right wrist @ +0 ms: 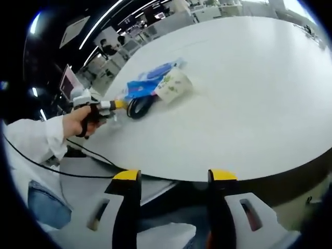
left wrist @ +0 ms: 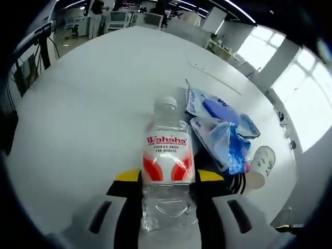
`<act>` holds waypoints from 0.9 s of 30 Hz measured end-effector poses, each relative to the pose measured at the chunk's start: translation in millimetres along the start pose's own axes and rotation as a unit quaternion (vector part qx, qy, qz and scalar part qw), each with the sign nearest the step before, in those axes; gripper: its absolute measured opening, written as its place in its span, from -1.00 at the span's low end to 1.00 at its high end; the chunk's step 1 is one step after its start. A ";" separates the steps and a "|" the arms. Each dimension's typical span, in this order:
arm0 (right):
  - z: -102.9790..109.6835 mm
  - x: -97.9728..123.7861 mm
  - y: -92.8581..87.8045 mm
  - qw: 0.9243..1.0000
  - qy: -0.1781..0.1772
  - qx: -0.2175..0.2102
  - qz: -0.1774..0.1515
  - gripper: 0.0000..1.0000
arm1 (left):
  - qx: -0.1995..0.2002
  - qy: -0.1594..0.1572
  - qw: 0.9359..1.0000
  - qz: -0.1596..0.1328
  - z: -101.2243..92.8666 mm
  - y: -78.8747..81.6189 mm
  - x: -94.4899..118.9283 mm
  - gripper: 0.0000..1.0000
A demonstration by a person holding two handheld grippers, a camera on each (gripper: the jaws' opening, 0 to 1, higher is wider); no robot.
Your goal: Arrange the tabletop items into an orderly group along one side of the table until the central work area is clear of visible clutter.
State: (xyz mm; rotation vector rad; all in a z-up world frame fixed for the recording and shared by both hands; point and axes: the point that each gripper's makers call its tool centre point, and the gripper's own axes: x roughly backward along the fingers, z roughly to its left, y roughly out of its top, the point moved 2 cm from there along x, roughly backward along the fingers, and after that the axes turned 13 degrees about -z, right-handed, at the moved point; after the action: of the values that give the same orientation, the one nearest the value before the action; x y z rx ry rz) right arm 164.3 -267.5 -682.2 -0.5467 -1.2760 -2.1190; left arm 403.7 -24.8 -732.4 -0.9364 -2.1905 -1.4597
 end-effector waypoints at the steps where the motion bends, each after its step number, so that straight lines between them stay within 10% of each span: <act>1: 0.8 -1.2 0.6 1.000 0.001 0.001 0.001 -0.01 | 0.012 -0.005 1.000 0.000 -0.4 -0.2 0.7 -0.26; 8: 11.2 -12.0 9.4 1.000 0.018 0.015 0.000 -0.01 | 0.121 -0.041 0.991 -0.046 4.2 7.0 12.8 -0.28; 18: 27.7 -23.3 12.6 0.999 0.050 0.014 0.000 -0.02 | 0.147 -0.086 0.982 -0.079 1.4 16.7 31.3 -0.29; 27: 70.3 -45.5 59.4 0.989 0.119 -0.063 -0.057 0.05 | 0.150 -0.122 0.974 -0.117 -6.8 27.6 47.4 -0.30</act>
State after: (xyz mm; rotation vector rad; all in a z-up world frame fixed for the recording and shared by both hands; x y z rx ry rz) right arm 240.8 -213.5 -640.2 -0.2679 -1.0672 -2.2927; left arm 388.0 -8.2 -682.1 -0.8093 -2.6850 -1.1048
